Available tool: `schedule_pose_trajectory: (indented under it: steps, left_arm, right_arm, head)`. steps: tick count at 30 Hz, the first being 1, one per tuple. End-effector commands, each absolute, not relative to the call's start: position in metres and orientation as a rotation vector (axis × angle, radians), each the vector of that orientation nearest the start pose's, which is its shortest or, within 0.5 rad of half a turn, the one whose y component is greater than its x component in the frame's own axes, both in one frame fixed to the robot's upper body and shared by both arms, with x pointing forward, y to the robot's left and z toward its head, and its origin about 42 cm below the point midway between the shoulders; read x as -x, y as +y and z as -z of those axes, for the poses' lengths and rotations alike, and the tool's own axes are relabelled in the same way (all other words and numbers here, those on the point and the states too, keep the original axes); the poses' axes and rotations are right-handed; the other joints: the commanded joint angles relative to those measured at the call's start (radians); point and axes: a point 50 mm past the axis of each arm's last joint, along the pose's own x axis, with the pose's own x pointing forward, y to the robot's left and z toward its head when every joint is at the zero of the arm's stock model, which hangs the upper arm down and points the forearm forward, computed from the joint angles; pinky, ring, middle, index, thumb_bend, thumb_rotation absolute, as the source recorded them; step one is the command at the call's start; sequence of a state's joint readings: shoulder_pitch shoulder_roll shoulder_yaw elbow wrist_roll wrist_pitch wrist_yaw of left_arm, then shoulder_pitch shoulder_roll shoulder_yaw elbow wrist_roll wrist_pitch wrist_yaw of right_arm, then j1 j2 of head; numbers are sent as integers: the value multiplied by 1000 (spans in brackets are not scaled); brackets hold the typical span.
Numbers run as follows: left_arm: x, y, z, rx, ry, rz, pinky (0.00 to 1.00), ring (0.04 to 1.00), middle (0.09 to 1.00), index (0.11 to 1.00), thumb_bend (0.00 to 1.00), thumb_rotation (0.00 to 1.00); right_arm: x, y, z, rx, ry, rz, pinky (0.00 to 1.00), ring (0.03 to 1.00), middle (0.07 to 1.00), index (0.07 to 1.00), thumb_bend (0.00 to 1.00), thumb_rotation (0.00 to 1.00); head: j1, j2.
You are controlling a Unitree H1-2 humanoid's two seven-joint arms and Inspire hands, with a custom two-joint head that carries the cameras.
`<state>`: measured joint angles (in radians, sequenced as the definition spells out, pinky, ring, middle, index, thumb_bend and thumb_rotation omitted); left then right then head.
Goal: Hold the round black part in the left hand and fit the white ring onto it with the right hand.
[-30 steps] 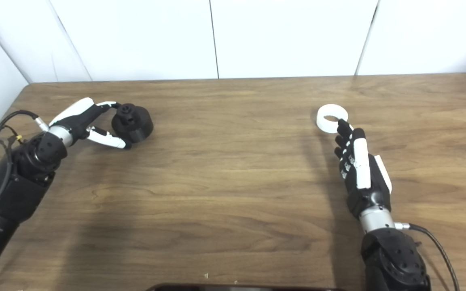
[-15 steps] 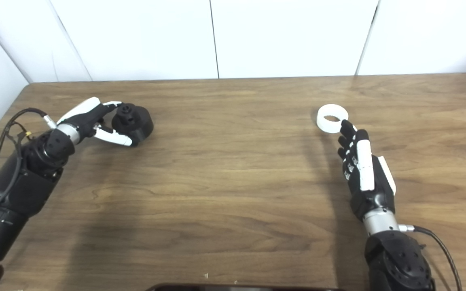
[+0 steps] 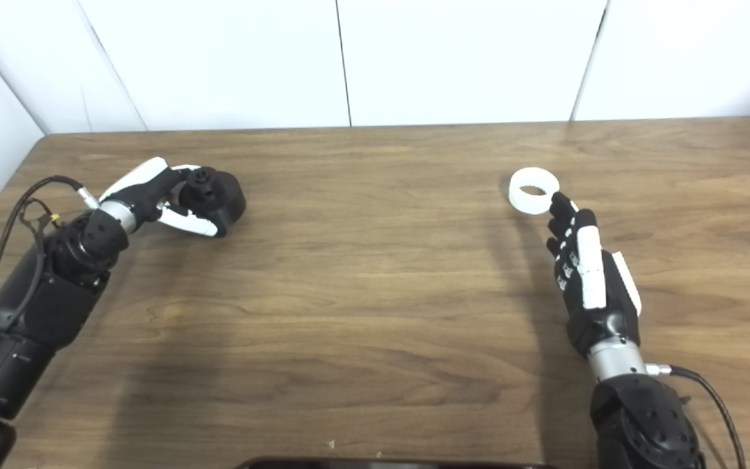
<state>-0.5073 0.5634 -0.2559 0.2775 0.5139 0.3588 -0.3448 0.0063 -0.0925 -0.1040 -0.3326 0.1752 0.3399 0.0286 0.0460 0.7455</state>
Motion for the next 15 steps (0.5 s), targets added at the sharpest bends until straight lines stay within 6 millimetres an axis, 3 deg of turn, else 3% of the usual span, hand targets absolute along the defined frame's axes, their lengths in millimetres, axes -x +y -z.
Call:
schedule_pose_trajectory:
  steps: [1,10,15]
  left_arm:
    - [-444,348,-227,-1156,193,129,932,1000,946,843,851,255]
    - [-444,346,-226,-1160,165,107,912,987,911,728,800,142]
    - [-443,347,-224,-1153,166,104,919,985,910,720,782,135]
  right_arm:
    - [-277,-258,-183,-70,-78,2,1000,993,972,939,585,987]
    - [-278,-259,-184,-57,-80,2,1000,984,964,932,586,997]
    - [-279,-259,-184,-54,-78,-5,1000,981,963,935,597,992]
  head:
    - [2,1]
    - [4,3]
    - [5,4]
